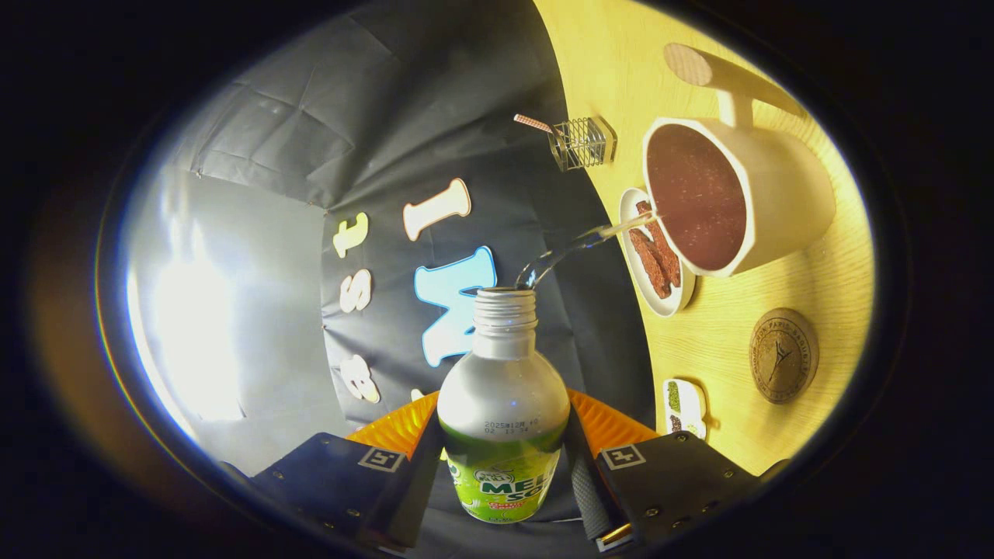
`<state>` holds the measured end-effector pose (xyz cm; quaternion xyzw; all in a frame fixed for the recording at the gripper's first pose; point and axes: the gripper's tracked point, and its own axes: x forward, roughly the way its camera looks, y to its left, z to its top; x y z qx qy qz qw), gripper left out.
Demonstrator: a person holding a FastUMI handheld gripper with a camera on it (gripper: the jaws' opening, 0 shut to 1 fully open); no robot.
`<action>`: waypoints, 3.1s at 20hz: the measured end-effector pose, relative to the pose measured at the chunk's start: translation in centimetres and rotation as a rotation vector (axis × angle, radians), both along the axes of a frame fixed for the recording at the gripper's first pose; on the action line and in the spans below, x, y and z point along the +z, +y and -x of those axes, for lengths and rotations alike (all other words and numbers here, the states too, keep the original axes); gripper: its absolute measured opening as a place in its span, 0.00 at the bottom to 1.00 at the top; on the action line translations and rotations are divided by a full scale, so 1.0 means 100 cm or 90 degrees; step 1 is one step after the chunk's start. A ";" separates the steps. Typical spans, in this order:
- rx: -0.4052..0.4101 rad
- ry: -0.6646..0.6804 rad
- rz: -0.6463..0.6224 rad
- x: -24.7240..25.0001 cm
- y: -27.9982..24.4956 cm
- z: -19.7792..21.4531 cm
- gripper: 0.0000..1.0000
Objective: Take the bottle from table, then pour the juice into the cup, finally place the bottle on the coaster
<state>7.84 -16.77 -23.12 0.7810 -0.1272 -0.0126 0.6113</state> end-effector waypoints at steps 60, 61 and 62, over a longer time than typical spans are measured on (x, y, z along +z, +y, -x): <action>-0.095 -0.082 -0.267 0.025 -0.018 0.000 0.76; -0.098 -0.080 -0.267 0.023 -0.020 0.001 0.76; -0.100 -0.078 -0.267 0.020 -0.023 0.001 0.76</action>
